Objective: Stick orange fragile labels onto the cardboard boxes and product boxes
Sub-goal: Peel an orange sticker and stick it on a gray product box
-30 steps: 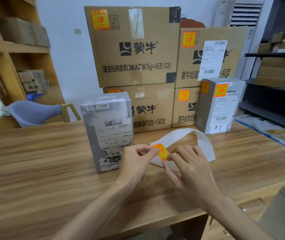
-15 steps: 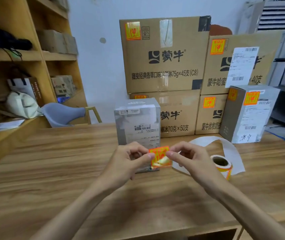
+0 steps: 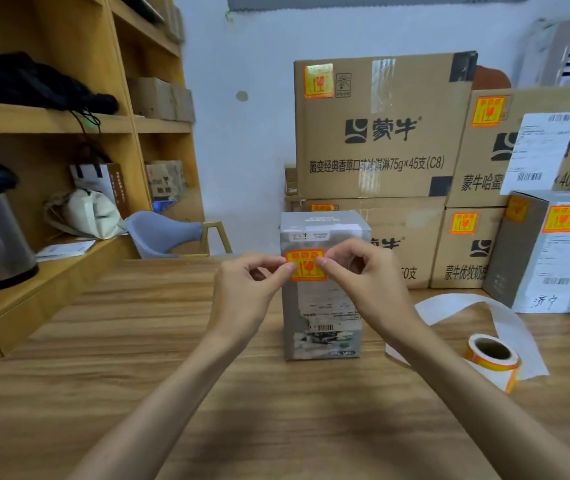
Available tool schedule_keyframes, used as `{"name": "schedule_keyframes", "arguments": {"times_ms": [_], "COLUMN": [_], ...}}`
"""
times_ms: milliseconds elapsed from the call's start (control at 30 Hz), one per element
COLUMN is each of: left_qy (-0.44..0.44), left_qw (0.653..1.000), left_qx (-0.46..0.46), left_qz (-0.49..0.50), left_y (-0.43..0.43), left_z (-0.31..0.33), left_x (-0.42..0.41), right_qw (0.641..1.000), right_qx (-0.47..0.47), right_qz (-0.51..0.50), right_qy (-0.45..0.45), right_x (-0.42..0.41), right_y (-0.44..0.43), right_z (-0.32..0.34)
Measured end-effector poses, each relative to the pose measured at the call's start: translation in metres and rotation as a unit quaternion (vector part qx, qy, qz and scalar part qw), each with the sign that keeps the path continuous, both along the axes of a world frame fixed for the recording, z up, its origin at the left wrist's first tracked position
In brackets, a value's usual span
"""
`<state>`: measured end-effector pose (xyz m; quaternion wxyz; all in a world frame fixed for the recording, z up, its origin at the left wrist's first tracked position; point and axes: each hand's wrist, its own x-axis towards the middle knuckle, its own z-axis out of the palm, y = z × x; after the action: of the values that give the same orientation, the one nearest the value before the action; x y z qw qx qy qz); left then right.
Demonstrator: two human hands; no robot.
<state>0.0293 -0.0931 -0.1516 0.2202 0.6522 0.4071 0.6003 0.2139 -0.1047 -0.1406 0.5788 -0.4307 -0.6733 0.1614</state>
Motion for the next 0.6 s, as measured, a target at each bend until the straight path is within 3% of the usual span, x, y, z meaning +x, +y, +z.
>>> {"name": "schedule_keyframes", "arguments": {"times_ms": [300,600], "left_qy": [0.093,0.087], "left_qw": [0.989,0.989], "left_qx": [0.056,0.027], "left_qz": [0.103,0.117], "left_y": [0.016,0.019], "left_z": [0.008,0.010], "left_x": [0.000,0.003], "right_qw": [0.991,0.955], "right_qx": [0.060,0.141], "right_qz": [-0.108,-0.203], "right_qy": [-0.049,-0.165], "right_x": [-0.012,-0.012], "right_y": [0.015,0.019], "right_z": [0.002,0.001]}}
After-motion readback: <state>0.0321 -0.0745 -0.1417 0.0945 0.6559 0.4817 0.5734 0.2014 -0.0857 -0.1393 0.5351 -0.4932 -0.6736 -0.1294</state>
